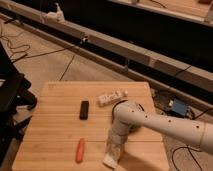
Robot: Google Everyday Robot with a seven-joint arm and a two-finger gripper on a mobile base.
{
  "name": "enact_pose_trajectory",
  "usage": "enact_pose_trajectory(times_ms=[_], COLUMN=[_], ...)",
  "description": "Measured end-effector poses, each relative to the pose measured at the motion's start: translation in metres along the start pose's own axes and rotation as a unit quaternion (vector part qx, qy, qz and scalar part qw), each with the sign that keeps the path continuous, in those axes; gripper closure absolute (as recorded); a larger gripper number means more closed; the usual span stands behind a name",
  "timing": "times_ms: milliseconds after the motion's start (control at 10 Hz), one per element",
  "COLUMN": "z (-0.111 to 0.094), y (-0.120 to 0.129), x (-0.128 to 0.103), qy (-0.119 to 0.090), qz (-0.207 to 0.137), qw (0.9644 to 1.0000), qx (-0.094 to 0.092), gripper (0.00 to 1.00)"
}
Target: Wipe the white sponge on the table
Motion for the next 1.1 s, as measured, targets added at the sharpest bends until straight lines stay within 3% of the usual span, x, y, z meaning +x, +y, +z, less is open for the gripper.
enact_pose_trajectory(times_ms=[200, 500, 800, 1100], z=[-0.015, -0.026, -0.013, 0.003], y=[0.0, -0.023, -0.051, -0.066], x=[0.017, 0.024, 0.015, -0.003], qy=[0.01, 0.016, -0.001, -0.013], qz=[0.013, -0.003, -0.038, -0.071], qw=[0.9999, 0.9999, 0.9992, 0.9974], qx=[0.0, 0.006, 0.008, -0.005], gripper=[1.0, 1.0, 1.0, 1.0])
